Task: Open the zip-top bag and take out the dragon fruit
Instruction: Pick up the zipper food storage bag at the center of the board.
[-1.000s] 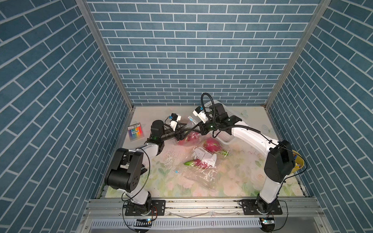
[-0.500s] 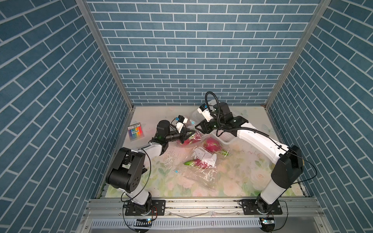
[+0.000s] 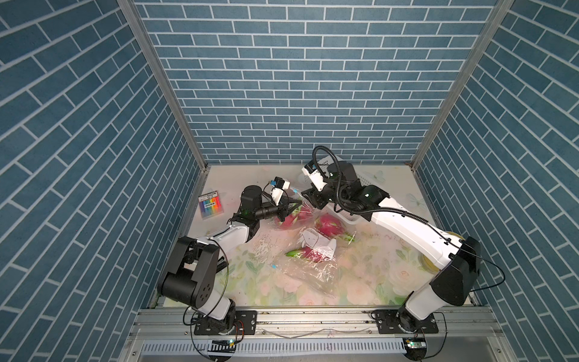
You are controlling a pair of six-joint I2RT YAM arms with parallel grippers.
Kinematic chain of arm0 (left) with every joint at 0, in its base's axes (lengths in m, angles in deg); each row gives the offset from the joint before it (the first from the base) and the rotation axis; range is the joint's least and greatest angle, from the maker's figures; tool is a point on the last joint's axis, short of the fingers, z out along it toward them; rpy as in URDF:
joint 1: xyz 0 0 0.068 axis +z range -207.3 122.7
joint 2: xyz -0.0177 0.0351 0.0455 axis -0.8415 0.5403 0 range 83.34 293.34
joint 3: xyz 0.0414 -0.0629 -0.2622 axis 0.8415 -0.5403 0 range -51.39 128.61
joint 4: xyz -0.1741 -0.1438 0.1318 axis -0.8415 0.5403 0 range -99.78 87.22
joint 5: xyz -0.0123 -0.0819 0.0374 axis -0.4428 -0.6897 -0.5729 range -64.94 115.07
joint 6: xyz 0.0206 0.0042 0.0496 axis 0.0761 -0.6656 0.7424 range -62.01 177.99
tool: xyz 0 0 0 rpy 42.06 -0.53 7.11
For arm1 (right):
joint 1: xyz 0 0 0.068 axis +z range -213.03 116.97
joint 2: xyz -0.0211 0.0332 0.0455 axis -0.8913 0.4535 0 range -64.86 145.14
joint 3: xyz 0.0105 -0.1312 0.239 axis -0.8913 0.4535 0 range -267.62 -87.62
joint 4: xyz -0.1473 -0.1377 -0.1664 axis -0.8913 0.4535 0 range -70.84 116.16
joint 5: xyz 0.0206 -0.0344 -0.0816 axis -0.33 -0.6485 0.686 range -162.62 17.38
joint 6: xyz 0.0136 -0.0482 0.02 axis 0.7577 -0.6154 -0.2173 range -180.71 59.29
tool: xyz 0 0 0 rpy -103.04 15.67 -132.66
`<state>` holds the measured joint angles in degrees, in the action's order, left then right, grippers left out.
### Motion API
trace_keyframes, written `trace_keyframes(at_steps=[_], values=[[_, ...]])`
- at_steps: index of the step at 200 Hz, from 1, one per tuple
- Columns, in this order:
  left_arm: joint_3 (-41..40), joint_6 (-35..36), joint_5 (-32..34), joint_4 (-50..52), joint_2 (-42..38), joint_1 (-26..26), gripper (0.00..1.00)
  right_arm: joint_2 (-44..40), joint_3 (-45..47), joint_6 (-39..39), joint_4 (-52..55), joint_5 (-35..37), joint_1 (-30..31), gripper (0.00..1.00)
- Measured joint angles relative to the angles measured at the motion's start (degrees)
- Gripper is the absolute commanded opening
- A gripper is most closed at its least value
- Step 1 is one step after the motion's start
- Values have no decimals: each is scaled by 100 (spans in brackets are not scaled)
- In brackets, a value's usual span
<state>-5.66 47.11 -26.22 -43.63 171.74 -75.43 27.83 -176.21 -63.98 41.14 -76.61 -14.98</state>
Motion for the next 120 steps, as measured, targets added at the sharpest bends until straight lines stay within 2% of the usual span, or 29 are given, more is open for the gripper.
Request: trace_keyframes(at_steps=[26,71,120], values=[[13,-26,0,24,0,0,2,236,-120,-177,-46,170,254,56],[13,-26,-17,26,0,0,1,520,-232,-380,-153,627,254,53],[13,-26,-85,26,0,0,2,527,-243,-636,-417,970,247,40]])
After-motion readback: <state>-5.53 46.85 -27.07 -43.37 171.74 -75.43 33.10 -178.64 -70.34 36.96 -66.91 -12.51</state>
